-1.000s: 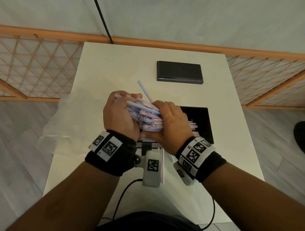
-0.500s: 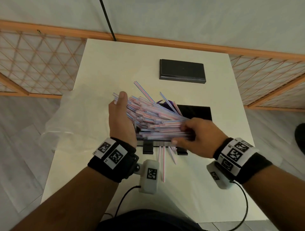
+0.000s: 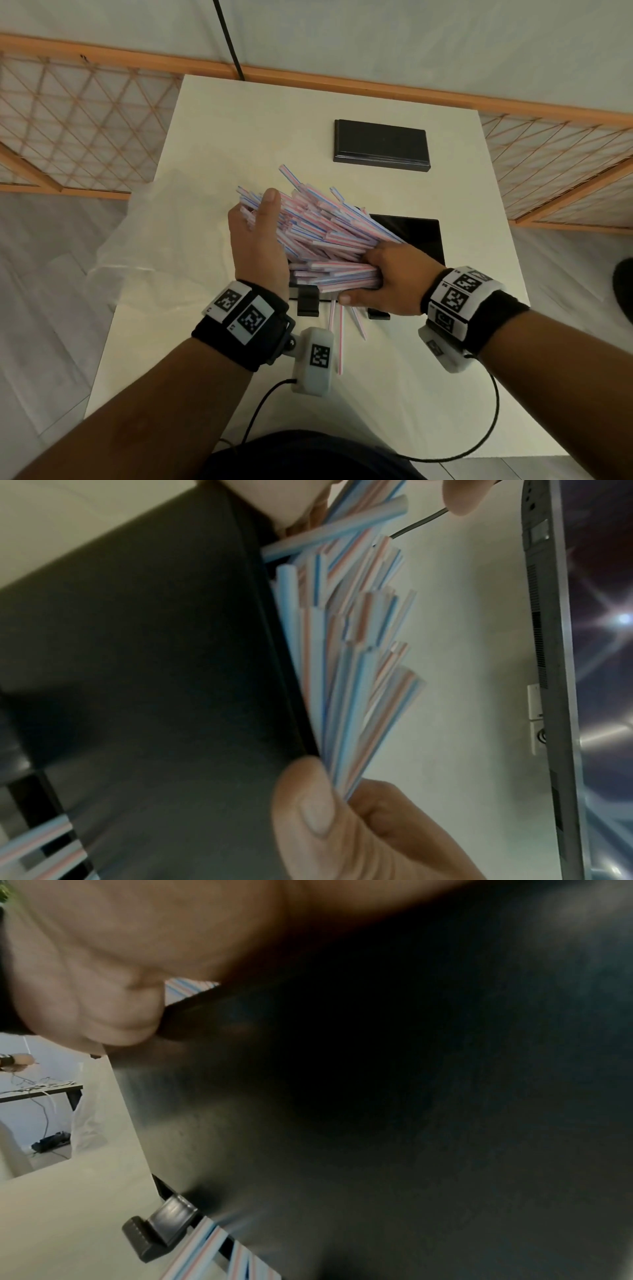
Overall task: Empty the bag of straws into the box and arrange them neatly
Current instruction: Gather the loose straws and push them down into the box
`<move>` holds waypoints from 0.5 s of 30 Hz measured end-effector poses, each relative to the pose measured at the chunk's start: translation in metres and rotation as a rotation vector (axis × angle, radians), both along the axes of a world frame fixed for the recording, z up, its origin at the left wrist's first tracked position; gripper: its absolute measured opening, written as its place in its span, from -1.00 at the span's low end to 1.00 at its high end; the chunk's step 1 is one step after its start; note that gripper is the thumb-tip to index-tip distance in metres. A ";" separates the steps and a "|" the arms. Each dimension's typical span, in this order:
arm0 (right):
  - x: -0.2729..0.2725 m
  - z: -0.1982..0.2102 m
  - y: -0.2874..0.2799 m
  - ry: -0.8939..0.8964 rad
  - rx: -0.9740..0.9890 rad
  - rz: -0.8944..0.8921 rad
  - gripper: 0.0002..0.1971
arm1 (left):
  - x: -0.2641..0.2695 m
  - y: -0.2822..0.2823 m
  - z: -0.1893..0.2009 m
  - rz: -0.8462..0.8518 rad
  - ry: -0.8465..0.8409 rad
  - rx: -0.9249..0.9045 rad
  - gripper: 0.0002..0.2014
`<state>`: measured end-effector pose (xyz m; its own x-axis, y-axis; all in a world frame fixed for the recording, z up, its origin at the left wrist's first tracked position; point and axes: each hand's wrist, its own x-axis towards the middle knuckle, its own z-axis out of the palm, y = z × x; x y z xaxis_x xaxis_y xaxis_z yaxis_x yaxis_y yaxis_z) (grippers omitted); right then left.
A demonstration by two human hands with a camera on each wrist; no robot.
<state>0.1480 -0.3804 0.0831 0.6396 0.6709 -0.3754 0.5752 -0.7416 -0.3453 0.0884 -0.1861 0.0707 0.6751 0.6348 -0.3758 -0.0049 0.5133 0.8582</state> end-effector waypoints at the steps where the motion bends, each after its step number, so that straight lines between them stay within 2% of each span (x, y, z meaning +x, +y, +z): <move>1: 0.000 0.000 0.002 0.013 -0.008 -0.006 -0.19 | -0.001 0.000 0.001 -0.001 0.017 0.039 -0.63; 3: -0.002 0.000 0.003 0.029 -0.012 -0.030 -0.26 | -0.004 0.000 0.000 -0.010 0.055 0.120 -0.42; 5: -0.004 0.003 0.004 0.016 -0.007 -0.039 -0.27 | -0.004 0.000 0.000 -0.045 0.110 0.170 -0.30; 9: -0.009 0.013 -0.001 -0.014 0.027 -0.062 -0.37 | -0.003 -0.001 0.000 -0.132 0.191 0.142 0.02; 11: -0.013 0.018 -0.007 -0.059 0.038 -0.087 -0.32 | -0.005 -0.003 0.002 -0.136 0.192 0.148 -0.09; 13: -0.019 0.022 -0.014 -0.201 0.082 -0.102 -0.32 | -0.006 -0.005 0.002 -0.129 0.190 0.155 -0.14; 15: -0.030 0.026 -0.019 -0.351 0.155 -0.116 -0.46 | -0.006 -0.007 0.003 -0.141 0.176 0.167 -0.23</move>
<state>0.1183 -0.3997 0.1090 0.7860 0.6179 -0.0201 0.5935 -0.7632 -0.2555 0.0826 -0.1926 0.0738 0.6945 0.6026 -0.3933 0.2134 0.3494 0.9123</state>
